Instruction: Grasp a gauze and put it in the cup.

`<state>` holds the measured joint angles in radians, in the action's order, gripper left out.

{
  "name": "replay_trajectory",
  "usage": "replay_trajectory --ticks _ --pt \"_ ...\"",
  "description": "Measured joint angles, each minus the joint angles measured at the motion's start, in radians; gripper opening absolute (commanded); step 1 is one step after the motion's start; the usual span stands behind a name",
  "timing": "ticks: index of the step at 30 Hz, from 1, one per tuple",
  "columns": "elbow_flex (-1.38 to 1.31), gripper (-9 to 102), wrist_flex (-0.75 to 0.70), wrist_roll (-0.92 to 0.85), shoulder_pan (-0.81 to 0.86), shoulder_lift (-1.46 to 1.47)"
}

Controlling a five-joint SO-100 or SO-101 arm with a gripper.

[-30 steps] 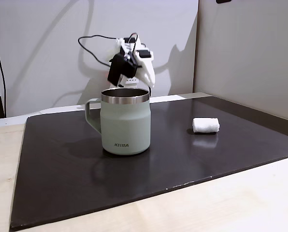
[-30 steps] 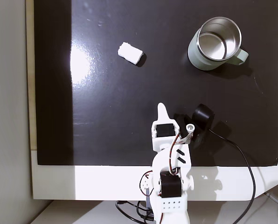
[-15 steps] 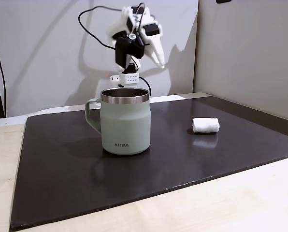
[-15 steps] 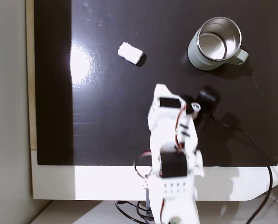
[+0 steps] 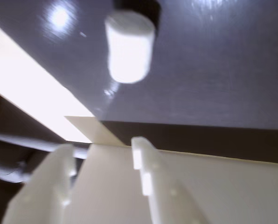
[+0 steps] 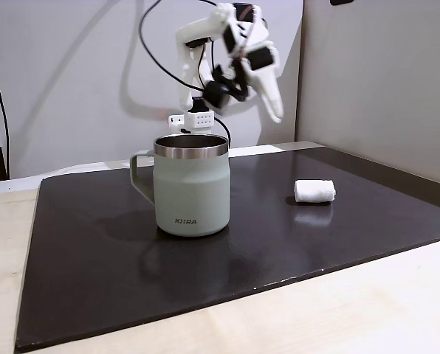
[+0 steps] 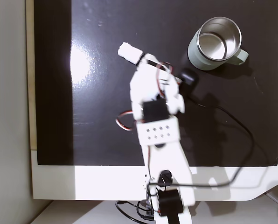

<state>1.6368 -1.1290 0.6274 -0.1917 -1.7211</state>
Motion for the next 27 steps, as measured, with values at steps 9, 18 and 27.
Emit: replay_trajectory --ticks 9,18,27 --pt "-0.224 20 -0.057 0.104 -0.052 0.281" --pt "-0.551 25 -0.160 0.120 -0.054 0.614" --pt "-0.807 25 -0.238 0.120 -0.044 0.870"
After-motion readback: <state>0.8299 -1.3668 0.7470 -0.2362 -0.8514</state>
